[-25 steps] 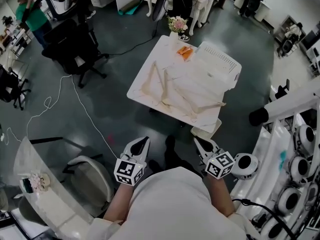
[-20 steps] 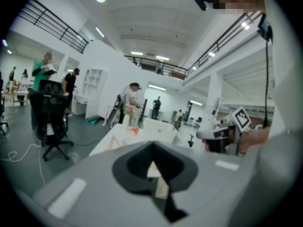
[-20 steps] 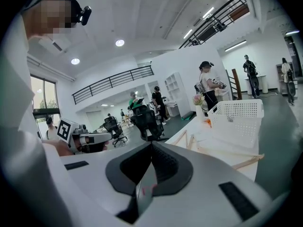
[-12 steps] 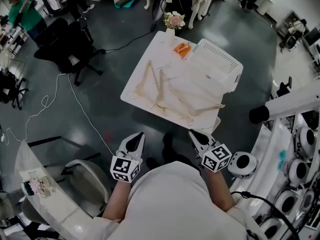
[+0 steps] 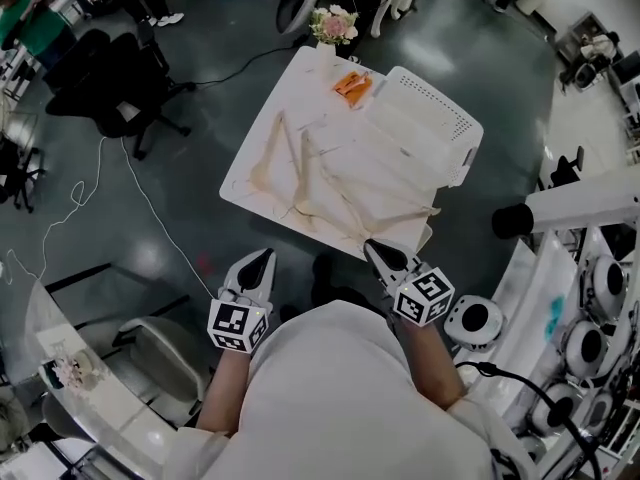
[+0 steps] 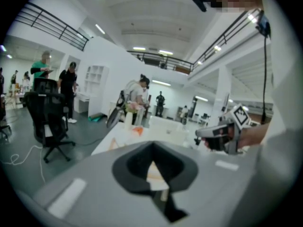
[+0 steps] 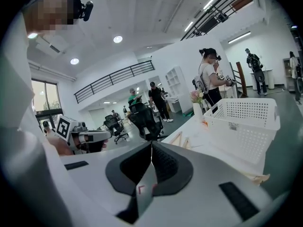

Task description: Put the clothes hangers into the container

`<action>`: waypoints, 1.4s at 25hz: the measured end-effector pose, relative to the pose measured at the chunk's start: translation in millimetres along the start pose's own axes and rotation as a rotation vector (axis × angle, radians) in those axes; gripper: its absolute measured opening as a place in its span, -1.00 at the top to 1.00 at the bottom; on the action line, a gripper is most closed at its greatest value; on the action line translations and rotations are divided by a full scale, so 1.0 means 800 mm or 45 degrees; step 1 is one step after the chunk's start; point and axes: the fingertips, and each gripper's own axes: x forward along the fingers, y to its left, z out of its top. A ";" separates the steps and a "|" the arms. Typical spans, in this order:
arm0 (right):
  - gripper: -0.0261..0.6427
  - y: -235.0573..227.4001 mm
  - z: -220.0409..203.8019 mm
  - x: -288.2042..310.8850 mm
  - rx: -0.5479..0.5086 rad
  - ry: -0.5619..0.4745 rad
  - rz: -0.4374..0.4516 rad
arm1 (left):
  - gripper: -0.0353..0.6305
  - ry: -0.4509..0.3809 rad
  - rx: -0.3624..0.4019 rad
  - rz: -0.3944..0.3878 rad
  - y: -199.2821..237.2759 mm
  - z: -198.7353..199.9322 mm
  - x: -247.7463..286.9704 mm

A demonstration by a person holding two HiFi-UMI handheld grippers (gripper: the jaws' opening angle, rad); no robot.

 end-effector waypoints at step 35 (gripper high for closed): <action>0.91 -0.155 -0.061 0.161 0.044 0.371 0.008 | 0.89 0.196 -0.041 -0.013 0.080 -0.037 0.134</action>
